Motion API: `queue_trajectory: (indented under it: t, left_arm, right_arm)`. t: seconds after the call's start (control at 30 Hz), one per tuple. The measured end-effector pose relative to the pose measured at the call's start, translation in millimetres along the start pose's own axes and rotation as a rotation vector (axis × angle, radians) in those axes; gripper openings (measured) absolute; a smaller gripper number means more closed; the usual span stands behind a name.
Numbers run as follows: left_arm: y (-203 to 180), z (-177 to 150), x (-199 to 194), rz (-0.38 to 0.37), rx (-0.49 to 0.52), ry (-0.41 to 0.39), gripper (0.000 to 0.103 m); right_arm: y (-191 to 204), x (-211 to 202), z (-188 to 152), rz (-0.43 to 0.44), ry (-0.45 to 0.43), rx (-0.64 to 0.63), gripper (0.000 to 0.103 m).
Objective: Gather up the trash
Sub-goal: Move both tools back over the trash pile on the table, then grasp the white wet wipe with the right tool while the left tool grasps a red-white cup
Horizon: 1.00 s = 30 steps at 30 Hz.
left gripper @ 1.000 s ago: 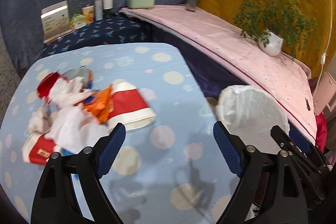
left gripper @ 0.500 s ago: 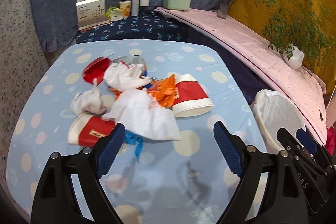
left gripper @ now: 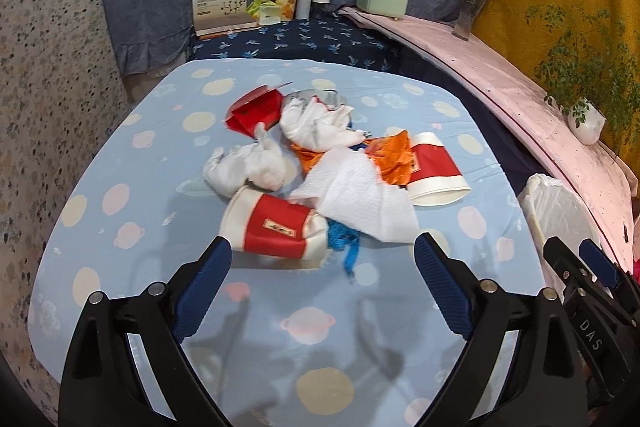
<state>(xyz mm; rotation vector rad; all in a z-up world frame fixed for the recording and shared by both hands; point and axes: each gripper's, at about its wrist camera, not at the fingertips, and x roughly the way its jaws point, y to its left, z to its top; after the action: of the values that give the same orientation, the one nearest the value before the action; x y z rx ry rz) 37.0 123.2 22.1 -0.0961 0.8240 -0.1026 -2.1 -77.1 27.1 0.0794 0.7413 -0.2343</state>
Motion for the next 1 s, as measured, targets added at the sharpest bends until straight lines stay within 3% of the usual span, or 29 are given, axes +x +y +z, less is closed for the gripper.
queue_trajectory:
  t: [0.53, 1.0]
  left_arm:
    - [56.2, -7.5, 25.1, 0.048, -0.066, 0.049, 0.088]
    - [72.6, 1.4, 57.4, 0.011, -0.097, 0.094, 0.088]
  right_arm:
    - [49.0, 19.3, -9.0, 0.018, 0.038, -0.06, 0.06]
    - [90.2, 64.8, 2.2, 0.094, 0.088, -0.045, 0.06]
